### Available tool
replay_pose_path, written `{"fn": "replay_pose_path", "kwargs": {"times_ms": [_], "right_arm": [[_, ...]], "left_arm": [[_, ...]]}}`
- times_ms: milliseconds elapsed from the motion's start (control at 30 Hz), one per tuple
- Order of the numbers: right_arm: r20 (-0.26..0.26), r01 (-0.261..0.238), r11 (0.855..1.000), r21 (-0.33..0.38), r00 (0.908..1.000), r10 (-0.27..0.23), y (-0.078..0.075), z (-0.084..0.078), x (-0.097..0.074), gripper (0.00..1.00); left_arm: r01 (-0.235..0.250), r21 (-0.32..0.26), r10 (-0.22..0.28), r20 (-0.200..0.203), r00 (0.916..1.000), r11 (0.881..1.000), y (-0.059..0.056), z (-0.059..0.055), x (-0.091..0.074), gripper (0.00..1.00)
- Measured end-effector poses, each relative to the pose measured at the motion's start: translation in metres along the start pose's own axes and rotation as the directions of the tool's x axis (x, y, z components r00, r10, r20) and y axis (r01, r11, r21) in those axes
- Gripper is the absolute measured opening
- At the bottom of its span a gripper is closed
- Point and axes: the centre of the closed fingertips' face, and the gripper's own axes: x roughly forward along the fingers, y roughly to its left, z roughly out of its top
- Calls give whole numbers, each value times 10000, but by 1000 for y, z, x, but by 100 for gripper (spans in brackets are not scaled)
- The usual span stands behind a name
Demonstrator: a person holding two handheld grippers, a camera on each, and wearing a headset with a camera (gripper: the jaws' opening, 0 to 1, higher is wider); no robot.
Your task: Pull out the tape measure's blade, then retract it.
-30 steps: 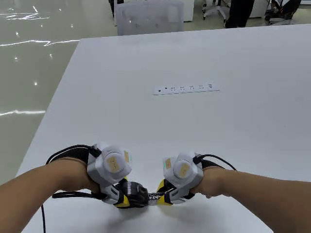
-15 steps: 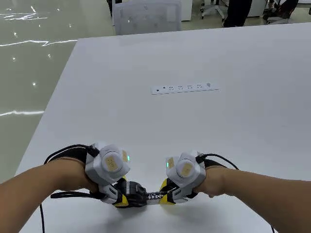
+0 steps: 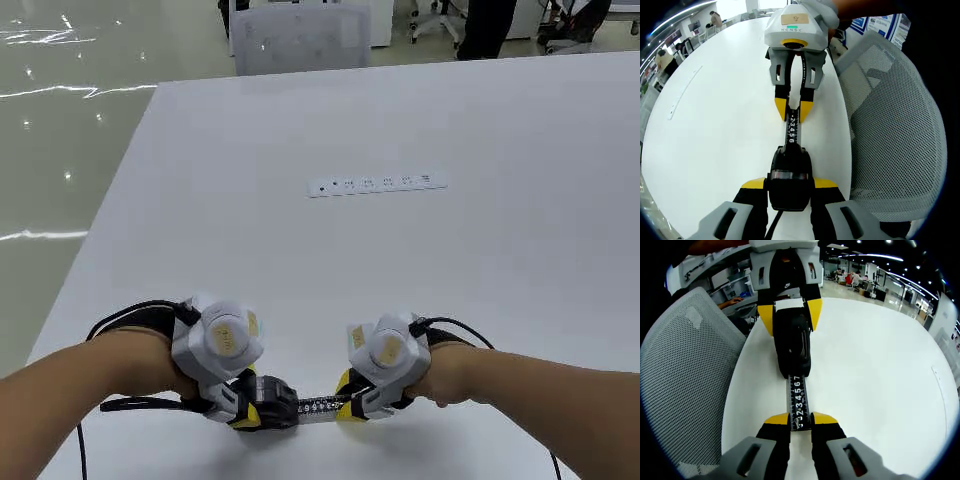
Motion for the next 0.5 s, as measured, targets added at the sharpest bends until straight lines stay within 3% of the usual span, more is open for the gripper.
{"fn": "replay_pose_path", "kwargs": {"times_ms": [500], "right_arm": [[-70, 111, 9999, 63, 9999, -110, 0, -10, -9, 13]], "left_arm": [[-21, 34, 20, 28, 10000, 10000, 1, 0, 0, 29]]}}
